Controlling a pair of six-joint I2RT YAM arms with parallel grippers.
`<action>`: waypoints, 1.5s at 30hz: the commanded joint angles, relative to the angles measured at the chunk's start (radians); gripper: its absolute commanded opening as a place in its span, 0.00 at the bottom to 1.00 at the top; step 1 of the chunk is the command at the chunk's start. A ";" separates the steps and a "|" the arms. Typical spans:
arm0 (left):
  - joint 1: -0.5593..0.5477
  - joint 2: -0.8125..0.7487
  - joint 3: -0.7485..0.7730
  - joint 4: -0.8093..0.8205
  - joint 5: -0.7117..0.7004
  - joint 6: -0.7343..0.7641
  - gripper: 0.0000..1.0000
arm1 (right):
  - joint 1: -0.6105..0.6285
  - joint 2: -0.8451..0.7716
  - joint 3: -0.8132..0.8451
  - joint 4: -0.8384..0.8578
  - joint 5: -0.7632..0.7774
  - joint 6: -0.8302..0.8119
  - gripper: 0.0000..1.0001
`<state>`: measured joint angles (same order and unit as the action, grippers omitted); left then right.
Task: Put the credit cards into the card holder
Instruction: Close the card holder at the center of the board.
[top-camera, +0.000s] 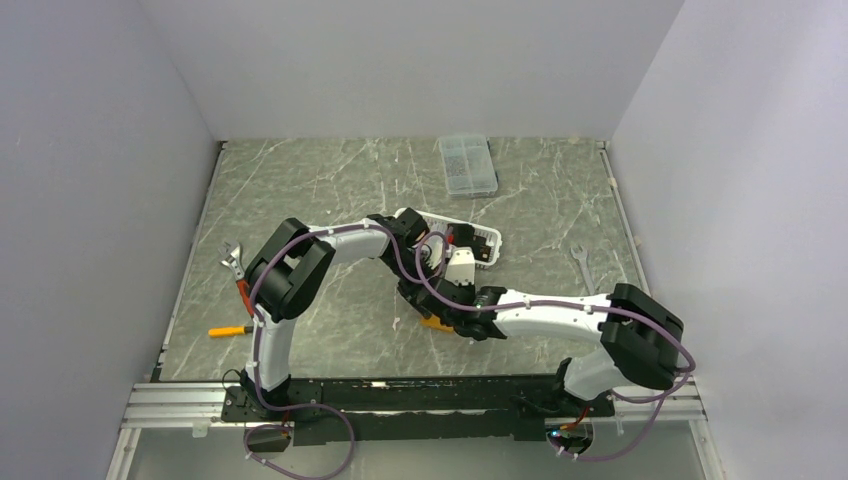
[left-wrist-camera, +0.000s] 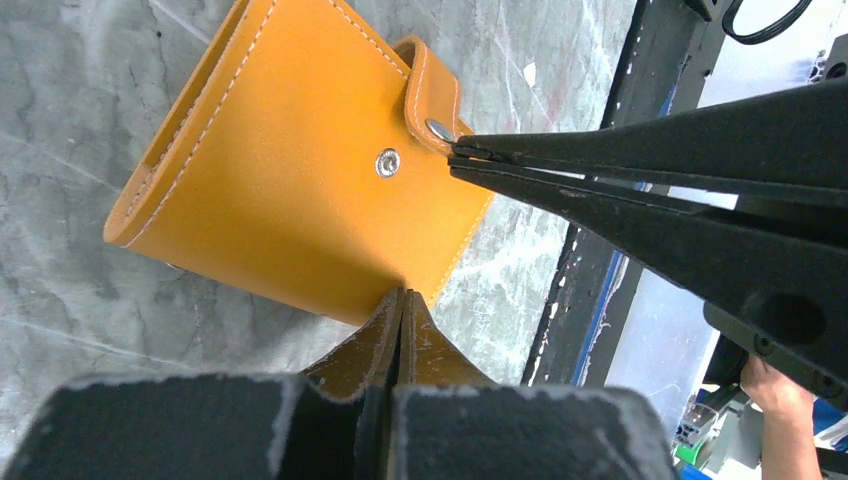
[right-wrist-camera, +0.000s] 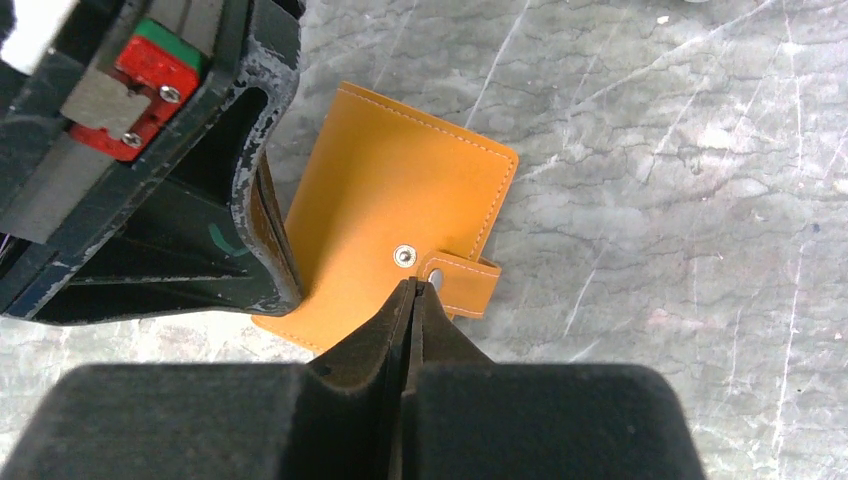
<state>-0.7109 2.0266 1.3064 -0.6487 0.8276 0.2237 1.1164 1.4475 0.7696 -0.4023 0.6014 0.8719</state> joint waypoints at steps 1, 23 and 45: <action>-0.017 0.024 -0.012 0.016 -0.039 0.007 0.02 | 0.022 -0.058 -0.010 0.131 -0.001 -0.065 0.00; -0.014 0.027 -0.009 0.017 -0.033 0.006 0.01 | -0.017 -0.041 -0.064 0.221 -0.078 -0.071 0.00; -0.009 0.030 -0.004 0.014 -0.024 0.007 0.00 | -0.033 -0.017 -0.127 0.232 -0.117 -0.008 0.00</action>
<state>-0.7097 2.0281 1.3060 -0.6468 0.8318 0.2108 1.0882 1.4181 0.6586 -0.1986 0.5369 0.8749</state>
